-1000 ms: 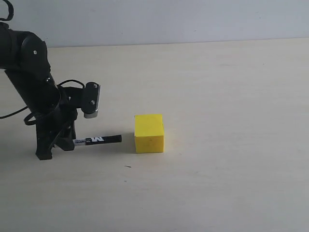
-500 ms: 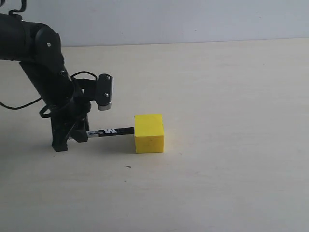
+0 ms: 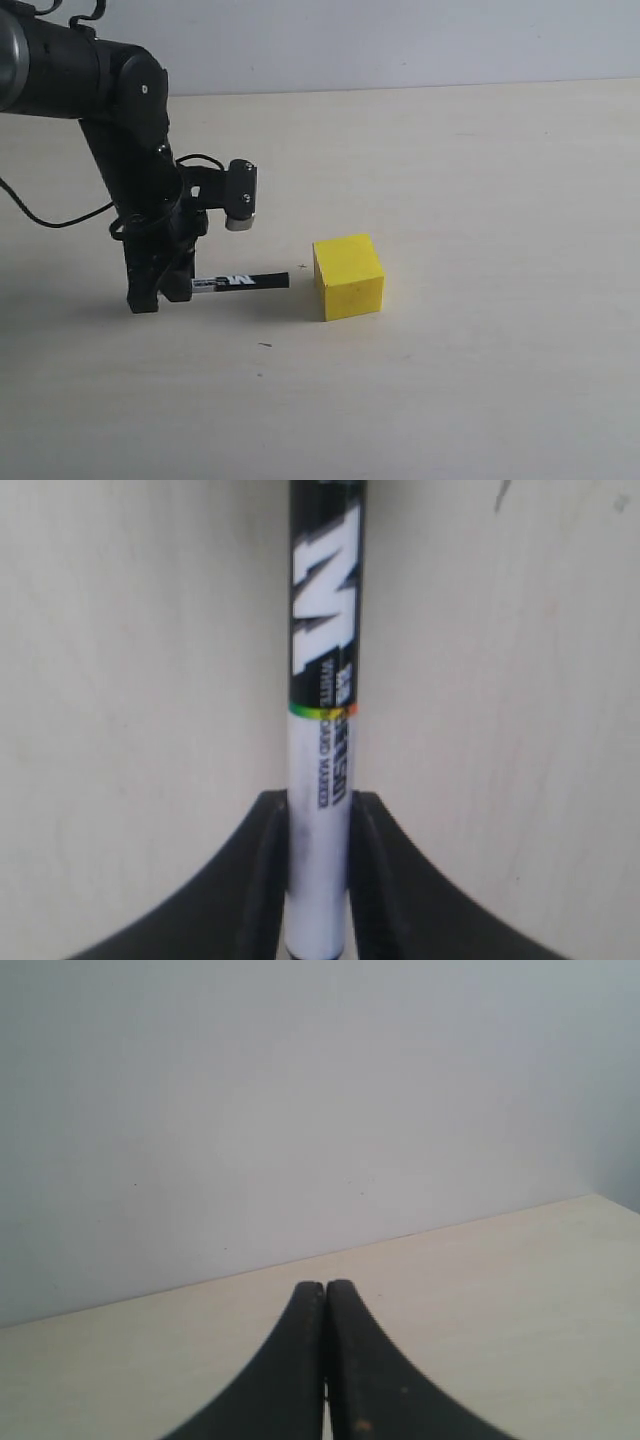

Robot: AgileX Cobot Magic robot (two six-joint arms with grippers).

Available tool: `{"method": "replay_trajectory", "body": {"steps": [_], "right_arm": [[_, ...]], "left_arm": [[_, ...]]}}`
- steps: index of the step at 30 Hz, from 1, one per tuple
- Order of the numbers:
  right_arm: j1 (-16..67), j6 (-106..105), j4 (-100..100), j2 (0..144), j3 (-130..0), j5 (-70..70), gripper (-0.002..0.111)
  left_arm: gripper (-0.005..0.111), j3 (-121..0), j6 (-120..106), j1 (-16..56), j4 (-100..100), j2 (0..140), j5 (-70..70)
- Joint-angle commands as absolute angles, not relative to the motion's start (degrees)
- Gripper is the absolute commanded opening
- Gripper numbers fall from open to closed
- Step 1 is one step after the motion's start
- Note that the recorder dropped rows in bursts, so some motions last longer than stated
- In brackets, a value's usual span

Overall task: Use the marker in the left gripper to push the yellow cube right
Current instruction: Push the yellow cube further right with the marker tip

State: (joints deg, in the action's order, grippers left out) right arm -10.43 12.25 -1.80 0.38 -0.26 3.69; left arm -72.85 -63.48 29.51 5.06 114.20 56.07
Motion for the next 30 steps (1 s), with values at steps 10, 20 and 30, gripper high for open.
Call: {"method": "replay_trajectory", "body": {"steps": [10,20,30], "right_arm": [[-10.6,12.1,-1.9,0.0,0.0,3.5,0.0],[-10.6,12.1,-1.9,0.0,0.0,3.5,0.0],[-10.6,12.1,-1.9,0.0,0.0,3.5,0.0]], "left_arm": [[0.0,-73.2,-56.1,29.6,5.3,114.6,55.0],[0.0,-73.5,-52.9,34.2,5.4,115.6,47.6],[0.0,-73.5,-52.2,33.8,2.5,115.6,49.9]]}}
